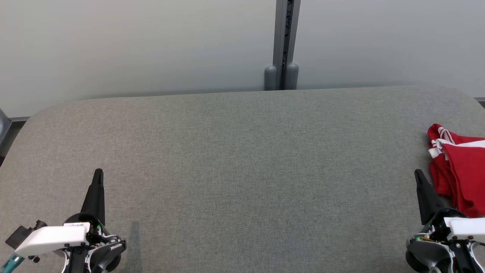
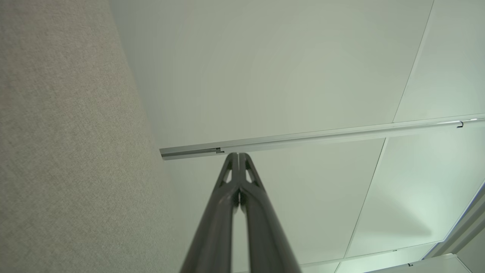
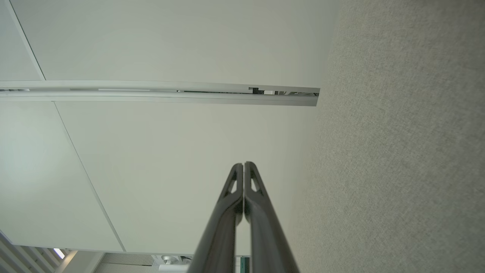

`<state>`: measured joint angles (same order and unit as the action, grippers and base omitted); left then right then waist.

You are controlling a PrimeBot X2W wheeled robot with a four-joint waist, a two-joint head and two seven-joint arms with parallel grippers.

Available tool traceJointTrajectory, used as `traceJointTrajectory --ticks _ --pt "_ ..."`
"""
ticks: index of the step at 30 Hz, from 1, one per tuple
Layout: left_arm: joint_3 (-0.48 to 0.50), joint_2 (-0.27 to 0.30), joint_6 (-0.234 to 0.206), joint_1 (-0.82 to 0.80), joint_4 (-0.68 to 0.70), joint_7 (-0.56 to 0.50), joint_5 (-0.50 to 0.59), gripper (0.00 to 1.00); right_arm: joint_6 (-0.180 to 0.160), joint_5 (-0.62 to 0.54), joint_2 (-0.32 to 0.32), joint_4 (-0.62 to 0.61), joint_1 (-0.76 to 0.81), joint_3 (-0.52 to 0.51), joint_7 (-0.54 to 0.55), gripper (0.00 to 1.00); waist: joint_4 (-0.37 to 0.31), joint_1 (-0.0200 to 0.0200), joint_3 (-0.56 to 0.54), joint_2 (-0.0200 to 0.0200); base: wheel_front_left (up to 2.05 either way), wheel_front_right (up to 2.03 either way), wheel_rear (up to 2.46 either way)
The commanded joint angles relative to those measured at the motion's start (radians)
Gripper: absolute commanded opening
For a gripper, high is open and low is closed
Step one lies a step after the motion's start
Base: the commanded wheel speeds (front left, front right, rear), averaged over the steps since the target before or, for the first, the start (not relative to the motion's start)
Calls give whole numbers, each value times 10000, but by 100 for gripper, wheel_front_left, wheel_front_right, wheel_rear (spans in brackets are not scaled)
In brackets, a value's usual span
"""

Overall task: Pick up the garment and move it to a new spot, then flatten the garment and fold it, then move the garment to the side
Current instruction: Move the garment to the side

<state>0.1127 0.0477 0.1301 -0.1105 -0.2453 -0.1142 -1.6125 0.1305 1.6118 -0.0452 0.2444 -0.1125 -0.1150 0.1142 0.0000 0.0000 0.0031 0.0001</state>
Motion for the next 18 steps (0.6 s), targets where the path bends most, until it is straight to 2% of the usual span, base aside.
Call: traceJointTrajectory --ticks 1,18 --pt "42 49 32 41 31 -29 -14 0 4 24 -95 -38 101 -9 33 0 0 0 0 -1 0 0 0" --pt "42 49 32 42 32 -29 -14 0 4 25 -94 -38 101 -9 34 0 0 0 0 -1 0 0 0"
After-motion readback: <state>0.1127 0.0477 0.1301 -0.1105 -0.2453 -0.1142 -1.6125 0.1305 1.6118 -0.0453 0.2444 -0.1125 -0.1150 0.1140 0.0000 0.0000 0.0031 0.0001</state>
